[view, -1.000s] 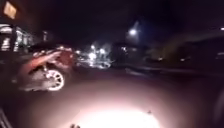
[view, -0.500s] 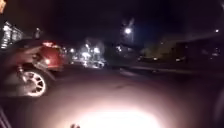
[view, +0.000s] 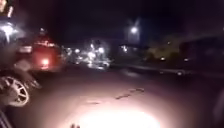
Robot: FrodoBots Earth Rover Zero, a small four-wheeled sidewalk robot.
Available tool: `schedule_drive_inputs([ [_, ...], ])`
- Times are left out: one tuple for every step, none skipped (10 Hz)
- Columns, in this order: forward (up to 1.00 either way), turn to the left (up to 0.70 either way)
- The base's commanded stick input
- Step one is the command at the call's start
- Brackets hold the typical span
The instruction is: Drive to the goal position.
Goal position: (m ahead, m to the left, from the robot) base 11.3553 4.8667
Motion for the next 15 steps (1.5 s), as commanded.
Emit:
schedule_drive_inputs([
  [1.0, 0.27],
  [1.0, 0.27],
  [1.0, 0.27],
  [1.0, 0.27],
  [1.0, 0.27],
  [1.0, 0.27],
  [1.0, 0.27],
  [1.0, 0.27],
  [1.0, 0.0],
  [1.0, 0.0],
  [1.0, 0.0],
  [1.0, 0.0],
  [1.0, 0.0],
  [1.0, 0.0],
  [1.0, 0.0],
])
